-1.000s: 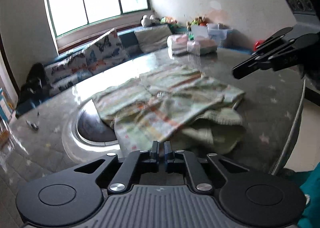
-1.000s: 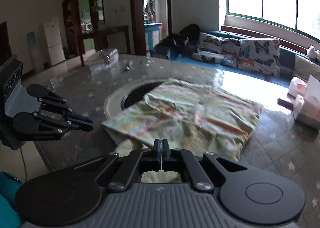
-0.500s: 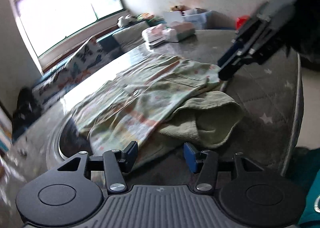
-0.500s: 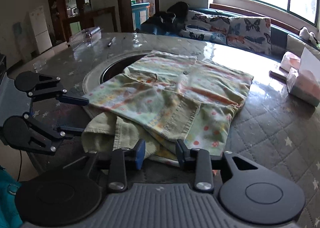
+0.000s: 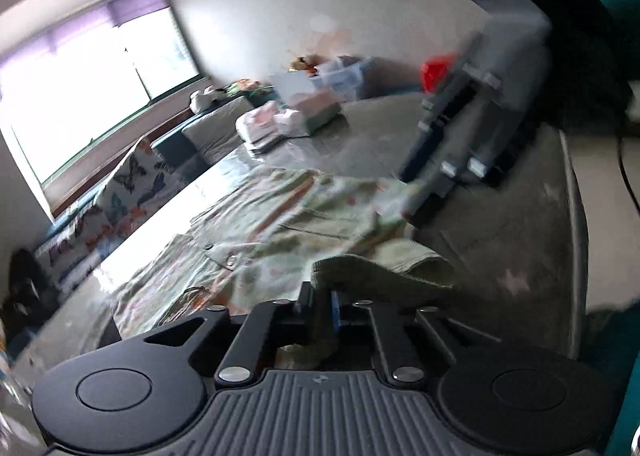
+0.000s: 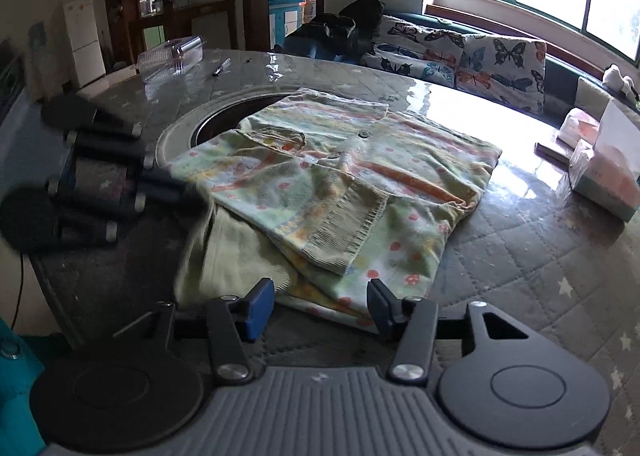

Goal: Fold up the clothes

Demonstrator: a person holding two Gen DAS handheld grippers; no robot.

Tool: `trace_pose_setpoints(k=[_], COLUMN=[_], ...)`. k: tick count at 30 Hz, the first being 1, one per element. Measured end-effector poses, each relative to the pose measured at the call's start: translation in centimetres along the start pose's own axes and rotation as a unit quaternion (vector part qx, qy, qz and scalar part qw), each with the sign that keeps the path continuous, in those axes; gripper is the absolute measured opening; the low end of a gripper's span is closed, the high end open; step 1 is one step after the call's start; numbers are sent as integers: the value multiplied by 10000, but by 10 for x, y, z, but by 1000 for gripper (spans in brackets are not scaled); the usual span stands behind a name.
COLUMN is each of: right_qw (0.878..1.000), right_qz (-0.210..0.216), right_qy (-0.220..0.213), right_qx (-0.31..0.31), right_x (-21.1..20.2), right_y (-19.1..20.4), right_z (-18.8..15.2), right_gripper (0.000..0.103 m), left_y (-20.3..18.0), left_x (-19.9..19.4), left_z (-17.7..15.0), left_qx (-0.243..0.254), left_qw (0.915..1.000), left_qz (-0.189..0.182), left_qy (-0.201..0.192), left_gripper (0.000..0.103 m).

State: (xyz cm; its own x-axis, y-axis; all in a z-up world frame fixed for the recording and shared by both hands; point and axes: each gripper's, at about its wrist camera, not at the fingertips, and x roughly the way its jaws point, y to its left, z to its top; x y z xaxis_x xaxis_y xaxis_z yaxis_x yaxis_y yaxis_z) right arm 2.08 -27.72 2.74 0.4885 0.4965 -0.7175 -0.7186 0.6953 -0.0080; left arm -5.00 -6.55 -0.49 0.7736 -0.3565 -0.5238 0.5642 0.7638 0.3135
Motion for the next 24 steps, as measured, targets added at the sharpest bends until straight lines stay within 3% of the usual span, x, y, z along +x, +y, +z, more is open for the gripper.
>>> trace_pose_setpoints(k=[8,16,21,24], right_qw=[9991,9969,9975,9975], right_qz=[133,184,449,579], right_qy=[-133,-489,-428,-393], right_qx=[-376,-591,-349,-31], right_x=[8,28,43,46], right_y=[6,18,14,6], right_z=[5,22,31,37], right_gripper=[58,53,25,15], left_y=[58,73,75,78], left_x=[9,21,20,15], left_z=[27,31,29,24], left_qx=[-1349,-1636,-1689,-1814], left_qw=[9908,9864,9854,9831], left_qz=[77,-59,-82,-78], left_qy=[-9,131,181,218], left_gripper=[6,6,6,12])
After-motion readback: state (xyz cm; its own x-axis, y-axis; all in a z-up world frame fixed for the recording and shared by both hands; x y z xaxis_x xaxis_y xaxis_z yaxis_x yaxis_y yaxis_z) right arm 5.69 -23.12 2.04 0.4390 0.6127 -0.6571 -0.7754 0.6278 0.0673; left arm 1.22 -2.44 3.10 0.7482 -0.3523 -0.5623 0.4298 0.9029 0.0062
